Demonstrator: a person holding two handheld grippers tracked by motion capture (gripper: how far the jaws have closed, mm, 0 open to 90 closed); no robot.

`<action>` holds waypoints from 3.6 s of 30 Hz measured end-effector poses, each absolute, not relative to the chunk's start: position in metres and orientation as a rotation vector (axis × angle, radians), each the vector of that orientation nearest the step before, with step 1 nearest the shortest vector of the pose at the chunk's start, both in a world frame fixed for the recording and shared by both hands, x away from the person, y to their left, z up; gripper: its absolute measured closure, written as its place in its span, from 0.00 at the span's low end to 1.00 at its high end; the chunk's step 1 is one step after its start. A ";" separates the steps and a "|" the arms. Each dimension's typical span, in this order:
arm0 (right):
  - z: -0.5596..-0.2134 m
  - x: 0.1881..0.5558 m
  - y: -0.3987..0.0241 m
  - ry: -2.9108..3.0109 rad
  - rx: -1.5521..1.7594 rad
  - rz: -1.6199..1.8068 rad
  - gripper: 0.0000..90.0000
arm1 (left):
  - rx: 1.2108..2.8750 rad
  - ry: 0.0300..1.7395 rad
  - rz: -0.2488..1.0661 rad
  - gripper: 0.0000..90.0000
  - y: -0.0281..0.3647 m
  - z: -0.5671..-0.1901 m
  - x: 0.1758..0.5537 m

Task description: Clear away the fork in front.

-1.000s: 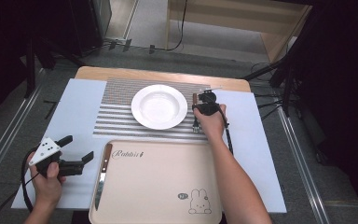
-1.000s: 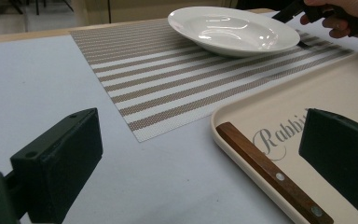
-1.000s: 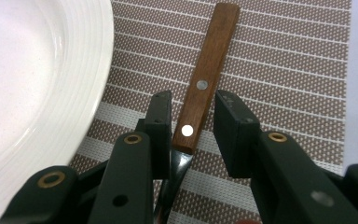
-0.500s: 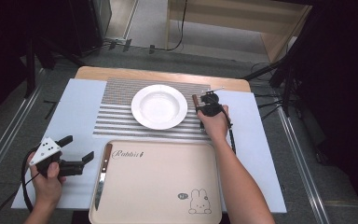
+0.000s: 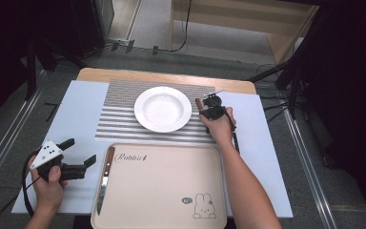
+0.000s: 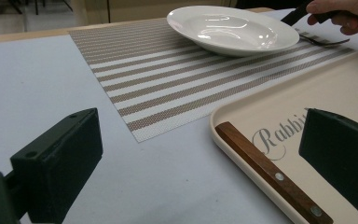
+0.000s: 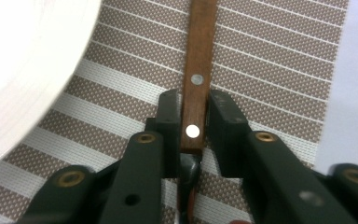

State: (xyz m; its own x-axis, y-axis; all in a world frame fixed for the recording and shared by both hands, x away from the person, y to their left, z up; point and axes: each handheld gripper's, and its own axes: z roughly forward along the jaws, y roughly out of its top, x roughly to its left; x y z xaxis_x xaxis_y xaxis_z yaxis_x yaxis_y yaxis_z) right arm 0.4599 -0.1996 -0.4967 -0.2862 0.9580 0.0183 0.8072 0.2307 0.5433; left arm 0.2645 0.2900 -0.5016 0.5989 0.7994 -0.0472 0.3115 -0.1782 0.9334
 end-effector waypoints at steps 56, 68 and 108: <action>-0.457 0.347 -0.229 1.970 1.257 1.382 0.85 | 1.758 0.686 0.491 0.00 0.181 -0.448 0.287; -0.454 0.319 -0.214 1.997 1.177 1.445 0.85 | 1.736 0.662 0.461 0.00 0.163 -0.441 0.291; -0.462 0.248 -0.144 2.081 0.937 1.623 0.85 | 1.650 0.712 0.200 0.14 0.123 -0.440 0.280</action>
State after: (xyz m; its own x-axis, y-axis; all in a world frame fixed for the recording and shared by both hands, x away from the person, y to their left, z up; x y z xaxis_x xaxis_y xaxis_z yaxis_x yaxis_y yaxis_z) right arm 0.2484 -0.1440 -0.4622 -0.7248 0.6769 0.1281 0.2890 0.1299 0.9485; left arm 0.2799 0.1232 -0.4403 0.7936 0.5510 -0.2582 0.3363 -0.0436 0.9407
